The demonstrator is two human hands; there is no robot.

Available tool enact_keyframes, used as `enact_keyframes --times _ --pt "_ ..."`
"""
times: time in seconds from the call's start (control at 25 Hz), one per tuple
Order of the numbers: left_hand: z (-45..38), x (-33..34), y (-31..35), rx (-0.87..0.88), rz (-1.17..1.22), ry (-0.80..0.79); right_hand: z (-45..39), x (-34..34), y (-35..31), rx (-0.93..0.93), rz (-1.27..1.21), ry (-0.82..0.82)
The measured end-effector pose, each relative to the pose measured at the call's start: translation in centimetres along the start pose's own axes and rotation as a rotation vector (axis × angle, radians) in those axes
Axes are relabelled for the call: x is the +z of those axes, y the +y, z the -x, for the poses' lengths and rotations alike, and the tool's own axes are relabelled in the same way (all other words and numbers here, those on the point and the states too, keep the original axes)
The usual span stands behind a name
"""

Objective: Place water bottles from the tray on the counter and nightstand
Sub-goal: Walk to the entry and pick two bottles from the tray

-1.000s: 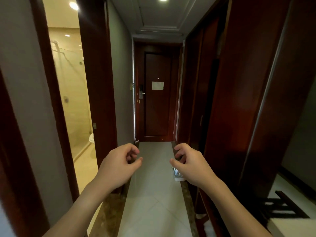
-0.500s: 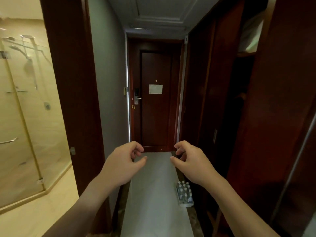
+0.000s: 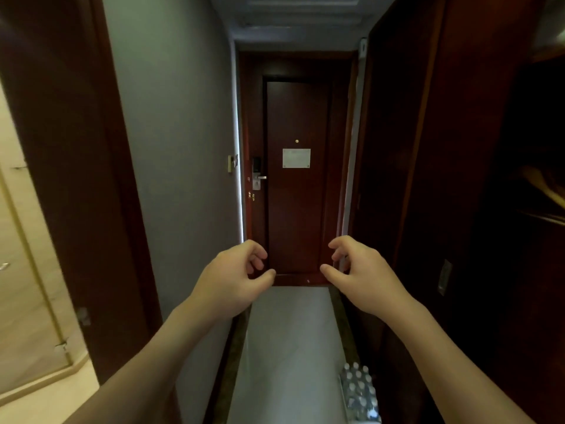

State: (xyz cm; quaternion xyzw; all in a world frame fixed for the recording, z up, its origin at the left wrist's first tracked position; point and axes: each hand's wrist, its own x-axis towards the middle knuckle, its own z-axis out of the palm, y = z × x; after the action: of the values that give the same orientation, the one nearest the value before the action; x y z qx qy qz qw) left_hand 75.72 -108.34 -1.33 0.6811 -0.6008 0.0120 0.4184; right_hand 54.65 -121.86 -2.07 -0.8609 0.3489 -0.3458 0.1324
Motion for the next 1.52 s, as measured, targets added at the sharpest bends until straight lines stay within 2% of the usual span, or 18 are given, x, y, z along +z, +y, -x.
enact_keyframes --times 0.28,0.56,0.84,0.96,1.12,1.28,1.4,1.52 --pt "-17.1 6.8 -5.8 -0.021 0.045 0.017 -15.7 2.8 9.0 0.001 0.055 -0.008" --pt "-32.8 16.6 -13.0 0.044 0.106 -0.067 -28.5 6.6 18.1 0.066 0.128 0.04" --pt "-50.7 27.6 -19.4 0.121 0.316 -0.174 -39.3 9.3 28.6 0.322 0.183 0.108" --pt "-56.1 33.1 -20.2 0.172 0.373 -0.319 -41.6 9.6 33.0 0.417 0.222 0.151" --pt "-59.4 40.2 -19.9 0.213 0.409 -0.45 -43.2 10.4 38.2 0.505 0.221 0.18" --pt "-58.5 48.3 -21.5 0.184 0.44 -0.511 -41.3 14.1 44.7 0.563 0.205 0.165" --pt "-54.7 57.5 -25.2 0.164 0.451 -0.551 -36.8 20.3 51.6 0.602 0.191 0.168" --pt "-47.9 68.9 -30.7 0.182 0.468 -0.579 -29.4 29.4 59.8 0.649 0.152 0.207"
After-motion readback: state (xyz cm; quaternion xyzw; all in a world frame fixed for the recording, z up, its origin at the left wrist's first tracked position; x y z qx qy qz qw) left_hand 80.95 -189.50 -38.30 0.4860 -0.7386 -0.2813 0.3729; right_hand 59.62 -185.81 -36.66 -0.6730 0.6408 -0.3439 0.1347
